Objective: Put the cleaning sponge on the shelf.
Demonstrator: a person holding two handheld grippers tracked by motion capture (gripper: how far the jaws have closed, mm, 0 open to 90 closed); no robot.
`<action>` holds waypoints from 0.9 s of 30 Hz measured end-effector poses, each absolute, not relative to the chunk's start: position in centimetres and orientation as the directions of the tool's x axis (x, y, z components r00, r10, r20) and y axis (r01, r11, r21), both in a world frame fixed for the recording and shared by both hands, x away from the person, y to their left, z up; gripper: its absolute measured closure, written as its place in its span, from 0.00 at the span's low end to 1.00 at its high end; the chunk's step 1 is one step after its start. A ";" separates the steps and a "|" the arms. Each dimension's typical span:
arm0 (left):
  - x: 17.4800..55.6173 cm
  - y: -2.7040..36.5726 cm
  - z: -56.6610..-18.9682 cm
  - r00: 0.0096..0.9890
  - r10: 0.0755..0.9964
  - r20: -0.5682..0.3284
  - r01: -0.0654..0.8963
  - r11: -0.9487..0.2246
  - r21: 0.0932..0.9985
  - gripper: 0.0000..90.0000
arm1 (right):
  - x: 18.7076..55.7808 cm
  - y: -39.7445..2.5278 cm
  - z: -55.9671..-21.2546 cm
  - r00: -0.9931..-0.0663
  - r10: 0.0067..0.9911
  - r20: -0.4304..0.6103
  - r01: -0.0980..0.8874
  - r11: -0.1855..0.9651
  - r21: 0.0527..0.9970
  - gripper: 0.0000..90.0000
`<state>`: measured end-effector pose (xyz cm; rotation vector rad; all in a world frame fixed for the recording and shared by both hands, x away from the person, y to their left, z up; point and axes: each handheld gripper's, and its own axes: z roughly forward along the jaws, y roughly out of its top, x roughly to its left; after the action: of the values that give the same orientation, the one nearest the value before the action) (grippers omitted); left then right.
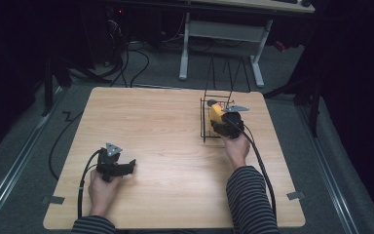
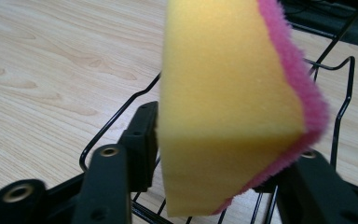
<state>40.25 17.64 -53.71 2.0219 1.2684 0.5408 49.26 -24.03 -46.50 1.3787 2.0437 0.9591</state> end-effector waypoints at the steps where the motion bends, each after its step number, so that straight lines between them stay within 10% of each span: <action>1: 40.2 17.6 -53.7 0.439 0.899 -0.009 0.616 -0.293 0.731 0.20 | 49.3 -24.1 -46.5 -0.369 0.929 -0.006 0.586 0.238 0.774 0.58; 27: 40.2 17.6 -53.7 0.439 0.898 -0.009 0.616 -0.294 0.731 0.20 | 47.9 -24.6 -44.9 -0.379 0.925 0.017 0.586 0.226 0.778 0.32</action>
<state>40.24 17.64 -53.71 2.0222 1.2679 0.5405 47.91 -24.58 -44.89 1.3885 2.0518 0.9943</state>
